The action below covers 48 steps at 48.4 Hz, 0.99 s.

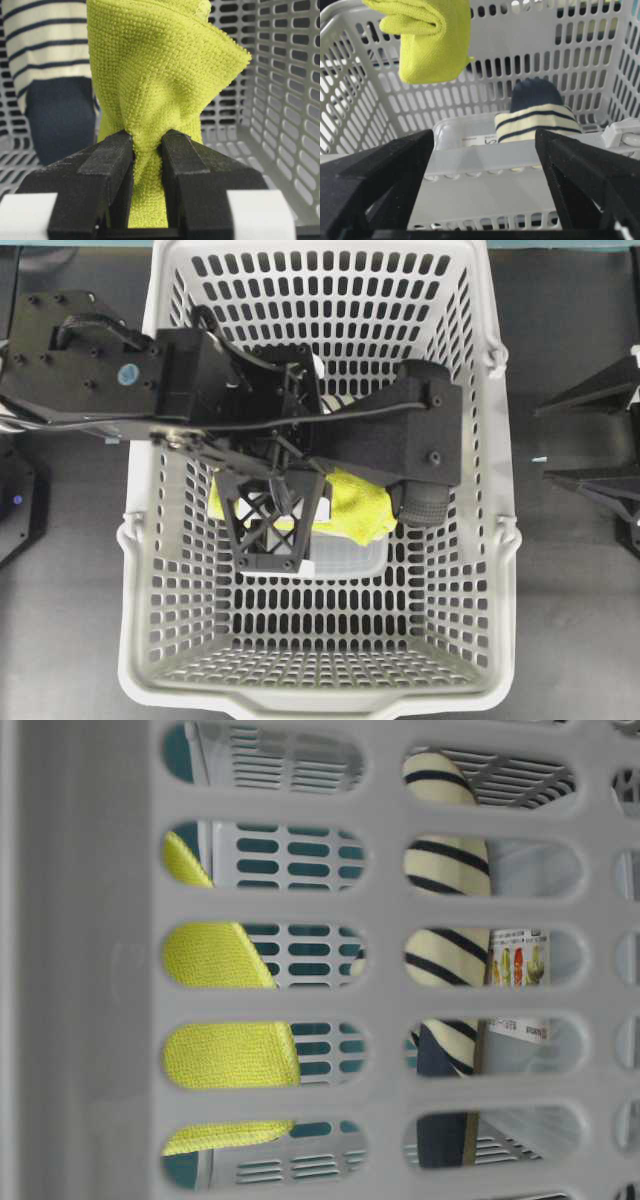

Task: Pick up the yellow cloth from the shopping basket with the left arm.
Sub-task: 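Lift the pinched cloth upward with the left gripper, then hold the cloth raised above the basket with the left gripper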

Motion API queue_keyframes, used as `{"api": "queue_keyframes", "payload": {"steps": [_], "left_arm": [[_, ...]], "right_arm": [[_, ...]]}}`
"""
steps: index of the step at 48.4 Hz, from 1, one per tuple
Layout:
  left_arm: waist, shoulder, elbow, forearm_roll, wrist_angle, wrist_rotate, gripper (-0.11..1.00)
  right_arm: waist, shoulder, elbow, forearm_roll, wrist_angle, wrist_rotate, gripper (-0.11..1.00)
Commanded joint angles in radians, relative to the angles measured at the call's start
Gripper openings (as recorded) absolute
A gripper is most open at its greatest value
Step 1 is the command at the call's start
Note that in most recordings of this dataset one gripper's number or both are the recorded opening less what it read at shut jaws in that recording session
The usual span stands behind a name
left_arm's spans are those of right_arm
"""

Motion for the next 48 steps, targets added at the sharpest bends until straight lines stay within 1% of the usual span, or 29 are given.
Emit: {"api": "queue_keyframes", "payload": {"steps": [1, 48], "left_arm": [[-0.005, -0.014, -0.025, 0.005, -0.003, -0.002, 0.14], [-0.005, 0.006, -0.026, 0.005, 0.006, -0.005, 0.14]], "right_arm": [[0.002, 0.005, -0.008, 0.003, -0.009, 0.002, 0.78], [0.008, 0.005, 0.014, 0.003, -0.038, 0.005, 0.78]]}}
